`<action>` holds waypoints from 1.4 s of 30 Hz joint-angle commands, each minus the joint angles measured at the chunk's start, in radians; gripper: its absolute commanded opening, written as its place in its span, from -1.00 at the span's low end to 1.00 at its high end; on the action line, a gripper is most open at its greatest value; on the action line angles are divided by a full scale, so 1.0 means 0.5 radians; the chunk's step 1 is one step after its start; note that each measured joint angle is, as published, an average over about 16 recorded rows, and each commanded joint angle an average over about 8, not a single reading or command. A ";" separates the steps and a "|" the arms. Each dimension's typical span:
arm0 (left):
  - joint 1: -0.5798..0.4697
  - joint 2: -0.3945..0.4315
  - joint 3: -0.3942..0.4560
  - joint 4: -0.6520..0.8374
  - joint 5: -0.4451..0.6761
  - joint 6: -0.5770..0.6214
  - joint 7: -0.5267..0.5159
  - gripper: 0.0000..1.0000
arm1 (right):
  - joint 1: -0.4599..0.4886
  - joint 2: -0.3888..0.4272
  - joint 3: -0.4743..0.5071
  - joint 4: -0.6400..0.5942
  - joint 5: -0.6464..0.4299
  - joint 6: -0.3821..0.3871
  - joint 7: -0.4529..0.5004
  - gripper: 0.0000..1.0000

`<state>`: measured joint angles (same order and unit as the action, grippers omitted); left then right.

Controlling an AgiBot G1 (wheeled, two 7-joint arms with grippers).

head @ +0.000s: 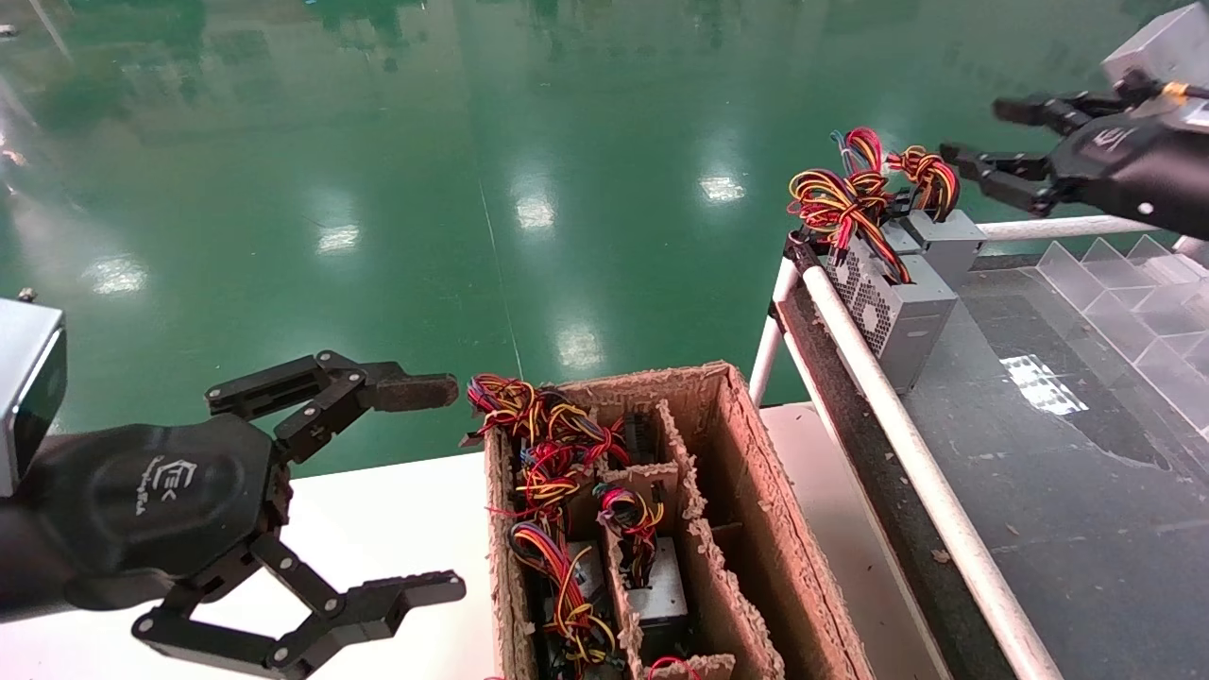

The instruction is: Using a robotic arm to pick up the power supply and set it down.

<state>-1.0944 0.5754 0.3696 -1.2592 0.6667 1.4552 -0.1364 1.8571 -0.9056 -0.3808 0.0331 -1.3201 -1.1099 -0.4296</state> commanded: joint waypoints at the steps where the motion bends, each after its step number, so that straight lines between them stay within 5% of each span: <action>1: 0.000 0.000 0.000 0.000 0.000 0.000 0.000 1.00 | 0.002 0.005 0.016 -0.006 0.022 0.013 -0.010 1.00; 42: 0.000 0.000 0.000 0.000 0.000 0.000 0.000 1.00 | -1.064 0.403 0.144 1.700 0.811 -0.519 0.835 1.00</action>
<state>-1.0944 0.5754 0.3698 -1.2589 0.6665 1.4551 -0.1362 1.3250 -0.7042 -0.3087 0.8833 -0.9144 -1.3692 -0.0121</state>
